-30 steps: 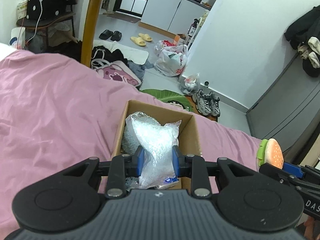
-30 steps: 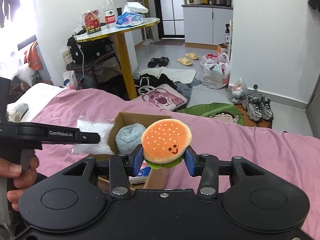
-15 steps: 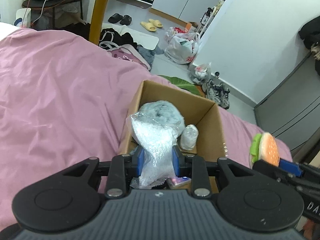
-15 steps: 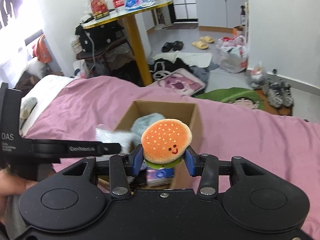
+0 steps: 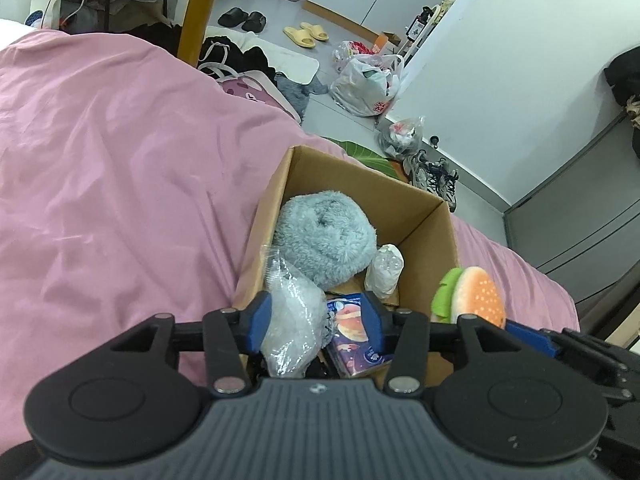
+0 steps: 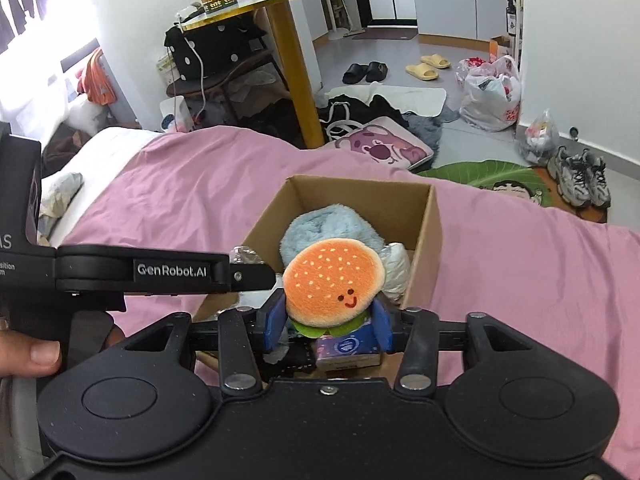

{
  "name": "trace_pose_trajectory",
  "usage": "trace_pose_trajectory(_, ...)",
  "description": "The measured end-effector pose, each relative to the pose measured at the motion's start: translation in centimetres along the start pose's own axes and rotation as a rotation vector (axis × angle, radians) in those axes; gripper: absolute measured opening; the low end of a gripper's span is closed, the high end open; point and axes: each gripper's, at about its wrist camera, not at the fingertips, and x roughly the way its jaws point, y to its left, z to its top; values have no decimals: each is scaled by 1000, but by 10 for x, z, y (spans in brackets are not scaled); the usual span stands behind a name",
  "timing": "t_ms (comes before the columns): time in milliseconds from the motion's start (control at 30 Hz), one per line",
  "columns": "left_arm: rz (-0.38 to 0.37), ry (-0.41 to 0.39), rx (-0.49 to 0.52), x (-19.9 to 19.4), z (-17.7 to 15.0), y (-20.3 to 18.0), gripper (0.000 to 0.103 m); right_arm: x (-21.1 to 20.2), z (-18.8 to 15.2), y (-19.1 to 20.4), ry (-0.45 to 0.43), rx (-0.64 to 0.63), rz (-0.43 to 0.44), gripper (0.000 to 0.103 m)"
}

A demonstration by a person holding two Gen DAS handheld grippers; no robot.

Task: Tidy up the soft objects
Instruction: 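Release the clear bag into the box with the left gripper while the right gripper releases the hamburger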

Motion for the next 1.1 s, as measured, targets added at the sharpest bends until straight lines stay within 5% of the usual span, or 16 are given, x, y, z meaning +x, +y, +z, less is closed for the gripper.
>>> trace_pose_trajectory(167, 7, -26, -13, -9, 3, -2, 50, -6, 0, 5, 3, -20, -26, 60)
trace_pose_trajectory(267, 25, -44, -5, -13, 2, -4, 55, -19, 3, 3, -31, -18, -19, 80)
trace_pose_trajectory(633, 66, -42, 49, -36, -1, -30, 76, -56, -2, -29, -91, 75, -8, 86)
trace_pose_trajectory(1100, 163, -81, 107, -63, -17, -90, 85, -107, -15, -76, -168, 157, 48, 100)
